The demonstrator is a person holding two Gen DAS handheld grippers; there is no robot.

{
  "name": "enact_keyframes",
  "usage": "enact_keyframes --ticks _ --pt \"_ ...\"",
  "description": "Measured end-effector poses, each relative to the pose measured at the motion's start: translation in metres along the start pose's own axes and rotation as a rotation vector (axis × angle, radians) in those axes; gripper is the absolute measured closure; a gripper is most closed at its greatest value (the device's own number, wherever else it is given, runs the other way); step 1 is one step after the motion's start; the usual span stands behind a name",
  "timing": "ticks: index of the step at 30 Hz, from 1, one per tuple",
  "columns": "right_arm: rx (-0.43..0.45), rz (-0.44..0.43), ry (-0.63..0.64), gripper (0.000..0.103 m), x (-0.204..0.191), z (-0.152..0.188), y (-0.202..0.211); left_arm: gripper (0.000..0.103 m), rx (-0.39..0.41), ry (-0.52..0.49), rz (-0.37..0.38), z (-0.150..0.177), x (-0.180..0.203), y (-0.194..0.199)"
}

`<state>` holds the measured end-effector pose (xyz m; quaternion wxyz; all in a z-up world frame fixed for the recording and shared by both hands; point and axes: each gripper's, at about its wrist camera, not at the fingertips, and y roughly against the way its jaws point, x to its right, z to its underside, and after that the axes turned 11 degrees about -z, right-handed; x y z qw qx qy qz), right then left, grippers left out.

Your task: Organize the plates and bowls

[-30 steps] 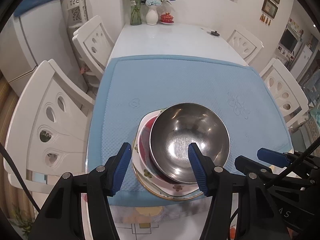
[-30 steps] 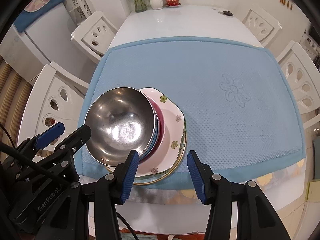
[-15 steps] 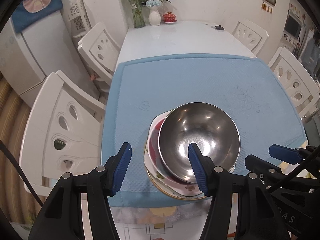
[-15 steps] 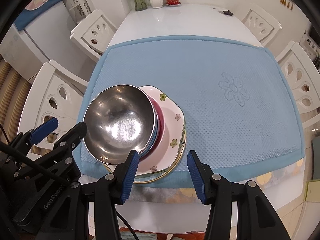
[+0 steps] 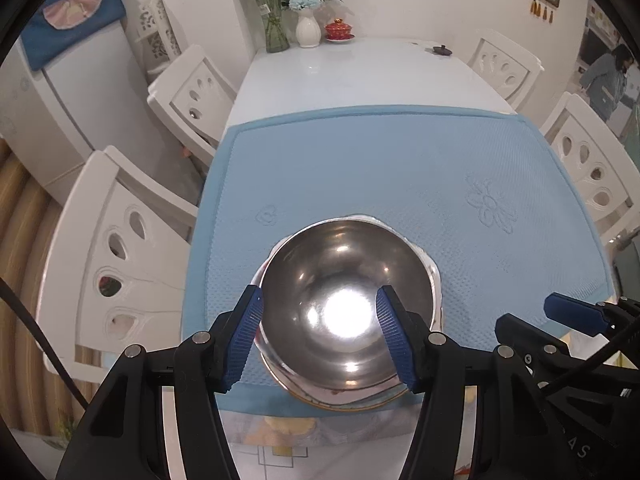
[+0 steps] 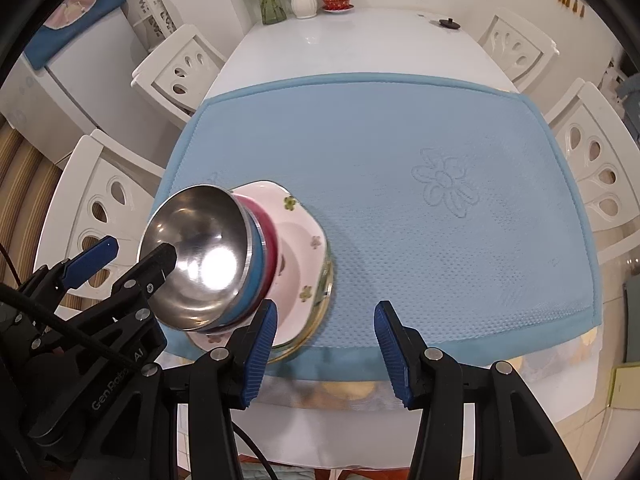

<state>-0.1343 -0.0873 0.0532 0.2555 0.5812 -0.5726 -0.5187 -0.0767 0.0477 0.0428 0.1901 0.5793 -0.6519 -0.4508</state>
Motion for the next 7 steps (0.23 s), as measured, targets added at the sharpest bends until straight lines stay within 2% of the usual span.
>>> enact_keyframes --ticks 3,7 --pt "-0.01 -0.008 0.009 0.054 0.012 -0.003 0.003 0.046 0.048 0.024 -0.029 -0.002 0.006 0.01" --pt "-0.021 -0.015 0.024 0.054 0.023 -0.005 0.007 0.041 0.022 0.023 -0.042 -0.007 0.019 0.013"
